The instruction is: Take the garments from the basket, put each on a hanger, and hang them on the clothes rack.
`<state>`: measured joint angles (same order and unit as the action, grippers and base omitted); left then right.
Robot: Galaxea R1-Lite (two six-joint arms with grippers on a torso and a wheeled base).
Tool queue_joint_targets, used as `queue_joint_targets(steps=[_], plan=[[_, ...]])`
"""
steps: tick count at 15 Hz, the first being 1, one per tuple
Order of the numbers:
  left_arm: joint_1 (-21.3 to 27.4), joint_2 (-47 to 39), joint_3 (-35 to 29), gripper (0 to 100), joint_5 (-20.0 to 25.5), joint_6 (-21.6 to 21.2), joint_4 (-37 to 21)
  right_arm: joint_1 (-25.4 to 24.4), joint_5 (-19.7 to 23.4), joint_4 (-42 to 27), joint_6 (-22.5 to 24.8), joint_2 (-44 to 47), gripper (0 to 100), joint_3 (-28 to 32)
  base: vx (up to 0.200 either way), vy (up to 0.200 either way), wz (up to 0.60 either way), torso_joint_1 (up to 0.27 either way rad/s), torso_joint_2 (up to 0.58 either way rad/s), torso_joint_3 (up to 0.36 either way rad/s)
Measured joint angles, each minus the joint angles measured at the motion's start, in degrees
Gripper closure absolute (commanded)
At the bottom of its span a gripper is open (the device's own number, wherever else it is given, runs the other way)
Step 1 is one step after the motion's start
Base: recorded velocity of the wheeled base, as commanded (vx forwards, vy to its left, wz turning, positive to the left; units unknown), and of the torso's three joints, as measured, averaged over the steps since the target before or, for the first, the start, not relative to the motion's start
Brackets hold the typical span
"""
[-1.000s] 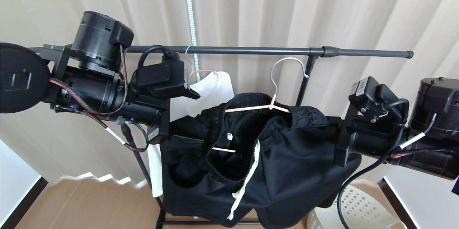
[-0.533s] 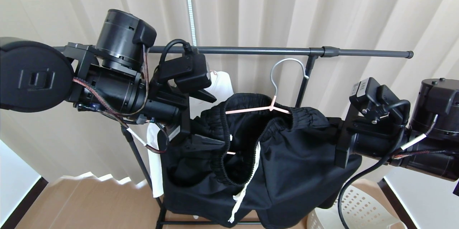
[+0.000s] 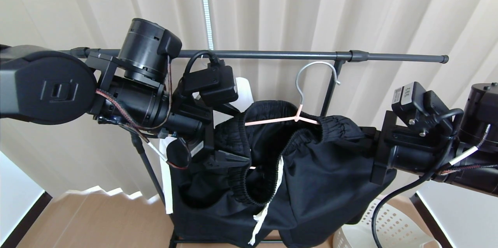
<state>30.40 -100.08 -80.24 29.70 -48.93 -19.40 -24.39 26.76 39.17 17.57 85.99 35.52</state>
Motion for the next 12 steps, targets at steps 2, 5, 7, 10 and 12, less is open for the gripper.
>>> queue_joint_targets(steps=[2, 5, 7, 10, 12], plan=[[0.0, -0.2, 0.0, 0, 0.0, 1.2, 0.1, 0.0, 0.2, 0.0, 0.0, -0.2, 100, -0.4, 0.0, 0.0, 0.0, 0.0, 0.0, 0.0], [0.5, -0.5, -0.4, 0, -0.1, 3.1, 0.2, 0.0, 2.8, 0.0, 0.0, -0.7, 100, -0.6, 0.0, 0.0, 0.0, 0.0, 0.0, 0.0], [0.6, -0.6, -0.4, 0, -0.1, 3.3, 0.2, 0.0, 3.0, 0.0, 0.0, -1.1, 100, -0.7, 0.0, 0.0, 0.0, 0.0, 0.0, 0.0], [0.6, -0.6, -0.2, 100, 0.0, 3.3, 0.2, 0.0, 3.2, 0.0, 0.0, -2.0, 100, -1.1, 0.0, 0.0, 0.0, 0.0, 0.0, 0.0], [0.6, -0.6, -0.1, 100, -0.1, 3.1, 0.1, -0.1, 3.2, 0.0, 0.0, -2.4, 100, -1.2, 0.0, 0.0, 0.0, 0.0, 0.0, 0.0]])
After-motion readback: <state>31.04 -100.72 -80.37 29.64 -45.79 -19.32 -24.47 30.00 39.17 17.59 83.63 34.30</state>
